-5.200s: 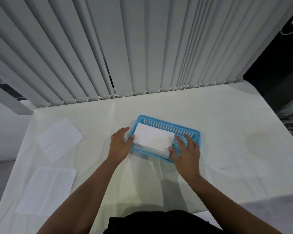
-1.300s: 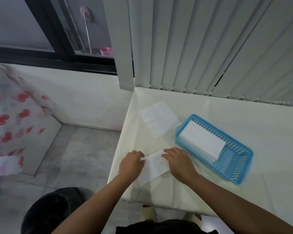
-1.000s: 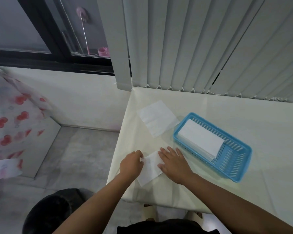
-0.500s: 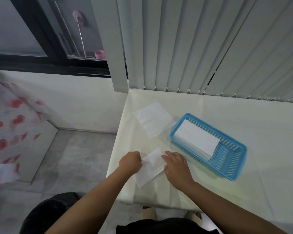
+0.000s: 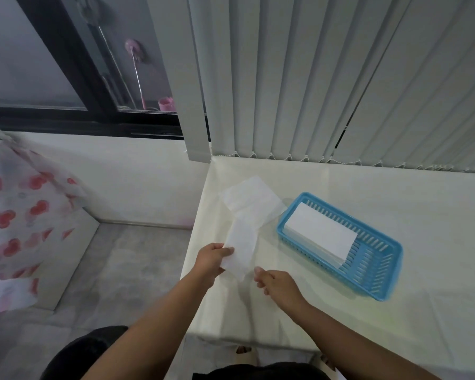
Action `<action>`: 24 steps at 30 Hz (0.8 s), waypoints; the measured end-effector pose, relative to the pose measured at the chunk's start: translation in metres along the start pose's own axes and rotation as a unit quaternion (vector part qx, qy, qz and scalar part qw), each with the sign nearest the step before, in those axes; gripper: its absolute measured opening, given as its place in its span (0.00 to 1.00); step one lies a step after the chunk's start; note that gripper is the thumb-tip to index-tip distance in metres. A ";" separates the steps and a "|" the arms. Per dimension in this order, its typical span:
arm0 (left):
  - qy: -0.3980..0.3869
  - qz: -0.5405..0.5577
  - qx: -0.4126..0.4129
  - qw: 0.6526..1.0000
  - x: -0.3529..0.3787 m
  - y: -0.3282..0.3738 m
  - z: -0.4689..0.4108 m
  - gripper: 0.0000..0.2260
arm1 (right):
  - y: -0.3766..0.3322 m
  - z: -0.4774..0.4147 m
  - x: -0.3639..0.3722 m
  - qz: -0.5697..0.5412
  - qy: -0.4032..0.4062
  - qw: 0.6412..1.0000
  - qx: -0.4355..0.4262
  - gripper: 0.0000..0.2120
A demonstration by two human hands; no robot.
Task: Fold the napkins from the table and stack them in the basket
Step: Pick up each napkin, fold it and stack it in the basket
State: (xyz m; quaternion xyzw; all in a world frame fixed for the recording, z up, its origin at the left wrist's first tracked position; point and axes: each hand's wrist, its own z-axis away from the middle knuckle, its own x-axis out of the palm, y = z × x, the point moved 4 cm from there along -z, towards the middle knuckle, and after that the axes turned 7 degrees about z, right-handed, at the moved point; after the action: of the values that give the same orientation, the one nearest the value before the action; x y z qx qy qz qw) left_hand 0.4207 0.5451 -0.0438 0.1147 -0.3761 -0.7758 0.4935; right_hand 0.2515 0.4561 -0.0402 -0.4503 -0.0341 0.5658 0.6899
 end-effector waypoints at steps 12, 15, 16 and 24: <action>-0.054 0.195 -0.004 0.979 0.041 -0.007 0.013 0.13 | -0.020 -0.005 0.000 -0.406 -0.079 0.903 0.118 0.12; -0.072 0.181 -0.005 0.981 0.045 -0.007 0.013 0.14 | -0.022 -0.007 -0.008 -0.443 -0.059 0.888 0.107 0.09; -0.079 0.173 -0.006 0.982 0.046 -0.006 0.014 0.14 | -0.022 -0.008 -0.011 -0.438 -0.048 0.892 0.099 0.09; -0.081 0.173 -0.029 0.981 0.044 0.015 0.012 0.16 | -0.023 -0.010 -0.041 -0.315 0.033 0.947 0.050 0.05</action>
State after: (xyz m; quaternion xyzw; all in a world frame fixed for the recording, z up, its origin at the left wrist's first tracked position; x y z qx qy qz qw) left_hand 0.4028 0.5102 -0.0164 -0.0302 -0.4062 -0.6962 0.5910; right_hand 0.2596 0.4180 -0.0121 -0.4002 -0.1231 0.3058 0.8551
